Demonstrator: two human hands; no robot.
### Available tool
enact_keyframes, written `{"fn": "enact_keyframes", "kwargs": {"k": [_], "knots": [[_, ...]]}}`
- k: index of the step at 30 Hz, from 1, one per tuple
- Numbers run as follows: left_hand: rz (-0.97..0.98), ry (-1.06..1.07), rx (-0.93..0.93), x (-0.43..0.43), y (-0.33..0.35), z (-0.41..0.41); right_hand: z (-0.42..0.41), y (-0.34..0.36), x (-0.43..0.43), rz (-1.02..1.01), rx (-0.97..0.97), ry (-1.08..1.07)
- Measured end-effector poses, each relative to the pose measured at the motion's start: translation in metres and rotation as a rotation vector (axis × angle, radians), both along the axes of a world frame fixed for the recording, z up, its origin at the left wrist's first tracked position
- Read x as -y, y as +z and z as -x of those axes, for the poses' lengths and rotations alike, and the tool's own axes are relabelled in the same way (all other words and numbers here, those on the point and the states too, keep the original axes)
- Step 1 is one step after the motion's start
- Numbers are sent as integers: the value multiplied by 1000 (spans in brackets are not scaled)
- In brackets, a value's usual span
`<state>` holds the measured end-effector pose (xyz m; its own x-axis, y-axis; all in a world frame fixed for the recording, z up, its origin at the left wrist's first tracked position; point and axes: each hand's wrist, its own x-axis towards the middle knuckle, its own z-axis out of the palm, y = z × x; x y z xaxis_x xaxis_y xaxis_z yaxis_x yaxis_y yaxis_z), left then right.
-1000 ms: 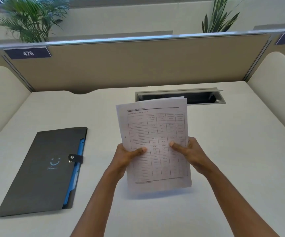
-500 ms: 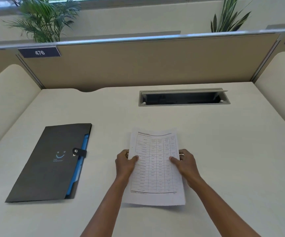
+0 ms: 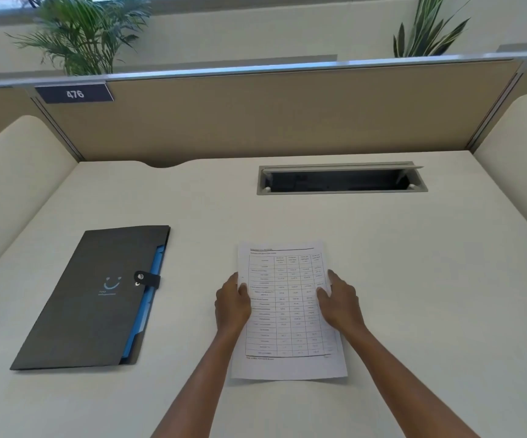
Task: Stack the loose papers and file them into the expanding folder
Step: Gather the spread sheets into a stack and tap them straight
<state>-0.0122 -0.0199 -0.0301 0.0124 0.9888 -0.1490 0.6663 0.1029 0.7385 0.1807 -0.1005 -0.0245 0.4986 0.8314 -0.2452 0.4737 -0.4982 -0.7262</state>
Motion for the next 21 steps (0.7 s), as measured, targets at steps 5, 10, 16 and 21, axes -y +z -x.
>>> {"fn": "enact_keyframes", "kwargs": {"k": [5,10,16,21], "knots": [[26,7,-43,-4,-3,0,0,1,-4,118,54,27],[12,29,-32,-4,-5,0,-5,2,-5,130,49,-1],[2,67,-66,-4,-3,1,-5,0,-2,80,62,-24],[-26,72,-98,-6,-6,3,-5,0,-2,67,139,-23]]}}
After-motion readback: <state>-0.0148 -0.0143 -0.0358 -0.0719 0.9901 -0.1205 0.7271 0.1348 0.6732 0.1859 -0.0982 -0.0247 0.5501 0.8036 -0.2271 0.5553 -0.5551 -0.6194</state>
